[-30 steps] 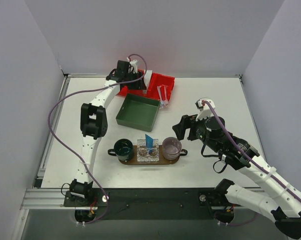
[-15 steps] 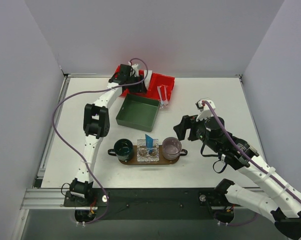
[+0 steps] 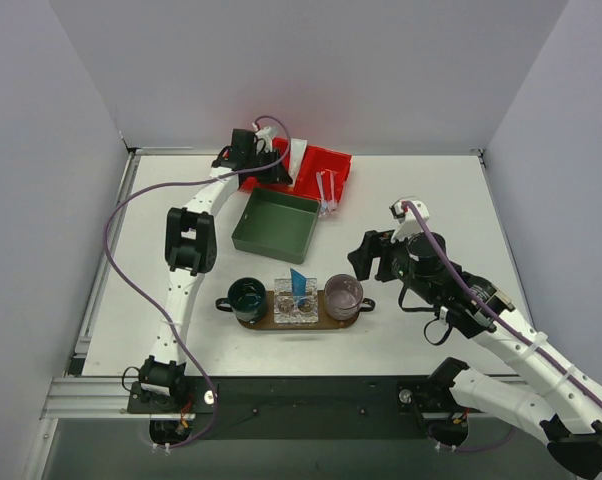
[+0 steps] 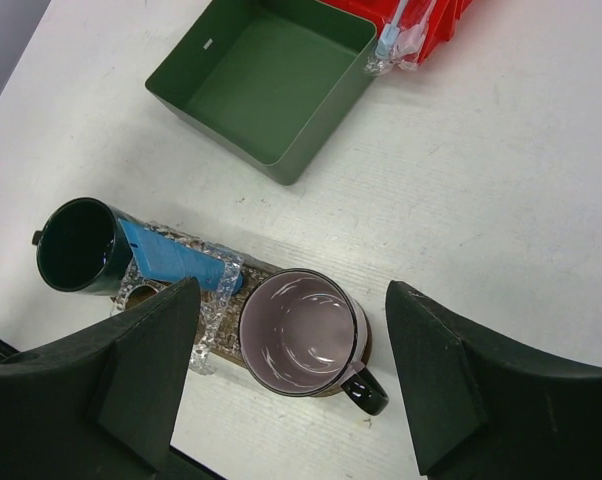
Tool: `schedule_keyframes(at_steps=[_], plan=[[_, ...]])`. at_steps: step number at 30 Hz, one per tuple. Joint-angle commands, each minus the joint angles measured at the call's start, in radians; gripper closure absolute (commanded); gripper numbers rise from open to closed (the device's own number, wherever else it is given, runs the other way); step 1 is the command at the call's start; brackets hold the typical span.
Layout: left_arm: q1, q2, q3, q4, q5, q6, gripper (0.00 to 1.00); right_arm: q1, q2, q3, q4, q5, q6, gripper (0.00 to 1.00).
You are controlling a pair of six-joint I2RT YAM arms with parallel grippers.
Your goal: Prepare toiletry sets of a toothbrush and toothpaste on the tray
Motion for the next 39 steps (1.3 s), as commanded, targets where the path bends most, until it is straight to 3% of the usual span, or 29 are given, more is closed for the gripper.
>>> schedule_keyframes(at_steps=[1,7,16,23,33,37,39], plan=[[0.008,0.008,0.041,0.077,0.077,-0.004,0.74,-0.009,-0.001,-0.013,0.015,0.008,0.011,0.31],[0.014,-0.004,0.025,0.087,0.097,-0.004,1.00,-0.014,-0.004,-0.018,0.014,0.006,0.009,0.32],[0.014,-0.114,-0.062,0.138,0.076,0.034,1.00,-0.019,-0.015,-0.038,0.014,0.008,0.014,0.32],[0.013,-0.287,-0.269,0.320,0.027,0.023,1.00,-0.022,-0.021,-0.047,0.017,0.003,0.023,0.32],[0.014,-0.398,-0.390,0.458,0.028,-0.023,1.00,-0.029,-0.024,-0.048,0.029,-0.005,0.022,0.33],[0.013,-0.490,-0.470,0.505,0.051,-0.027,1.00,-0.081,-0.004,-0.027,0.049,-0.070,0.011,0.35],[0.010,-0.531,-0.516,0.524,0.053,-0.020,1.00,-0.124,0.030,0.001,0.060,-0.188,0.008,0.36]])
